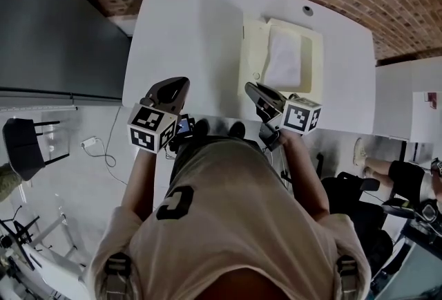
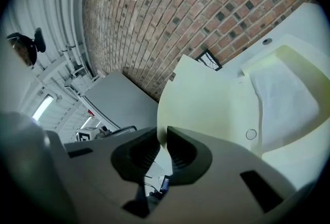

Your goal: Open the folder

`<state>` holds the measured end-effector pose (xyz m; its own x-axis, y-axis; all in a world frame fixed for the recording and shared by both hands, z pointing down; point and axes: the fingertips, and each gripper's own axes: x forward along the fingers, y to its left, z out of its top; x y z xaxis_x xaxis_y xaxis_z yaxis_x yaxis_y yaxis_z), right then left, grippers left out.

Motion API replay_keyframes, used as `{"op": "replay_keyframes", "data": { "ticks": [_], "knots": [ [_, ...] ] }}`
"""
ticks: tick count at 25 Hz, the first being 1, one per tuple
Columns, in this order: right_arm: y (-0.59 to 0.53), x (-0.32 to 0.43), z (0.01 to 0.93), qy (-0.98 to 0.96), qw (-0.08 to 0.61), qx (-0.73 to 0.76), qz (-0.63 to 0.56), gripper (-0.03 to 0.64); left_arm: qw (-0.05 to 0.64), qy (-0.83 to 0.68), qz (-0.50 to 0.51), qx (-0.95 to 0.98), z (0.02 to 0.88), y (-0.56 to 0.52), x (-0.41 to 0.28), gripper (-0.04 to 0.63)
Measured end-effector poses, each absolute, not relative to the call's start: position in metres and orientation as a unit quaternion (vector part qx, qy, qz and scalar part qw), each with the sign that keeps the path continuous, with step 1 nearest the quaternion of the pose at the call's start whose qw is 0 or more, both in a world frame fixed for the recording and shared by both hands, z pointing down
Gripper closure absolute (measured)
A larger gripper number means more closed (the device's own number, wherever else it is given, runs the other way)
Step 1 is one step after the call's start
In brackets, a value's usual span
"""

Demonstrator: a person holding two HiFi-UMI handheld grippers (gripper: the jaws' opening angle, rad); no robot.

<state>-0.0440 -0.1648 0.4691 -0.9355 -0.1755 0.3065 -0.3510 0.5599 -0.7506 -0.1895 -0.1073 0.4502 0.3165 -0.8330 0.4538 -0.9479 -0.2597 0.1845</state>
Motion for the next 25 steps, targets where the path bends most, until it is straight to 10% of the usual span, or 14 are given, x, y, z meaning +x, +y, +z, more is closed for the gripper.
{"op": "replay_keyframes", "data": {
  "ticks": [25],
  "knots": [
    [-0.147, -0.11, 0.499, -0.881, 0.152, 0.156, 0.421, 0.594, 0.221, -0.582, 0.13, 0.772, 0.46, -0.089, -0.257, 0.592]
  ]
}}
